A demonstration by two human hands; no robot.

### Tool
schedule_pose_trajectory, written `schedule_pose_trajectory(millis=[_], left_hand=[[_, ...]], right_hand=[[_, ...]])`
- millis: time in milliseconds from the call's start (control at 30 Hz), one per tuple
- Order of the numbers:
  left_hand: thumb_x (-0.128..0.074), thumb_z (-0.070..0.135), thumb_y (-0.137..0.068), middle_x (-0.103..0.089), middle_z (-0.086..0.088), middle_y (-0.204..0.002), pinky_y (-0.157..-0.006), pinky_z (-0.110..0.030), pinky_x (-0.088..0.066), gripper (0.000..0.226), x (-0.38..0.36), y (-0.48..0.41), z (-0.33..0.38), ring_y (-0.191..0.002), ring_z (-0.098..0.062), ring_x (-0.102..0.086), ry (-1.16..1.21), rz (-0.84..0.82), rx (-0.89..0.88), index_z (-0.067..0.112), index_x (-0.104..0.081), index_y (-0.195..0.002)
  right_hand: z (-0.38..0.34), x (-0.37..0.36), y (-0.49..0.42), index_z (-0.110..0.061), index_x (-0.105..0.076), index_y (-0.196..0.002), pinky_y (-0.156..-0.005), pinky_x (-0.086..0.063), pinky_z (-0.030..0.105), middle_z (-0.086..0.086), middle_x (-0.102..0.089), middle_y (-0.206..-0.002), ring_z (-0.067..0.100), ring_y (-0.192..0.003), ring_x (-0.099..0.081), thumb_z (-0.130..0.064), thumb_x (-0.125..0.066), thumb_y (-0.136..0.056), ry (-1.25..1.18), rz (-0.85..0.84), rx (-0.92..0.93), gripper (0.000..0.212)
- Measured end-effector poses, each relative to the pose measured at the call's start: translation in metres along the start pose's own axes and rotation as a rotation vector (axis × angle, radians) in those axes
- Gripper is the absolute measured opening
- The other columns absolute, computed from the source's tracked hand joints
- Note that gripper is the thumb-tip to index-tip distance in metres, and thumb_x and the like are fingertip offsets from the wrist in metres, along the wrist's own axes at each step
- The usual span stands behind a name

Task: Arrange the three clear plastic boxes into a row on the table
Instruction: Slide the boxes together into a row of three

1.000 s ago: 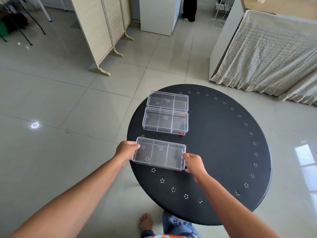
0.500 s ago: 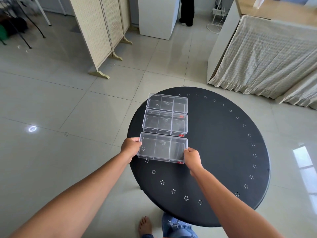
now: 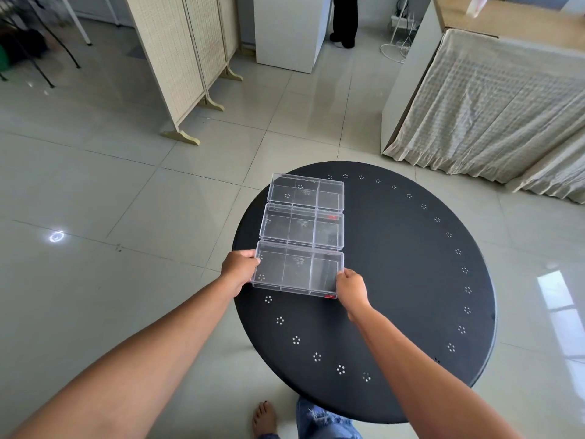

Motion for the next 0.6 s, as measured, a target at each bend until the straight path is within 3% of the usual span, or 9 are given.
schedule_pose_trajectory(millis=[600], left_hand=[[-0.064,0.015,-0.087,-0.073,-0.009,-0.121,-0.096,-0.048,-0.056,0.038,-0.0023,-0.0091,-0.0005,-0.111,-0.030,-0.069,-0.002,0.018,-0.013,0.015,-0.069,-0.124]], right_hand=[[0.0001,0.0010,-0.0033,-0.018,-0.044,-0.067,-0.049,-0.028,0.027,-0.003,-0.042,-0.062,0.014,-0.055,-0.034,-0.008,-0.032,-0.098,-0.024,-0.020,-0.011,0.035]])
Point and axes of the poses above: each hand's wrist, its own y-axis away from the middle knuckle, its own x-axis out of the back of the hand, z = x × y, the point moved 10 cm from there along -y, towards the middle knuckle
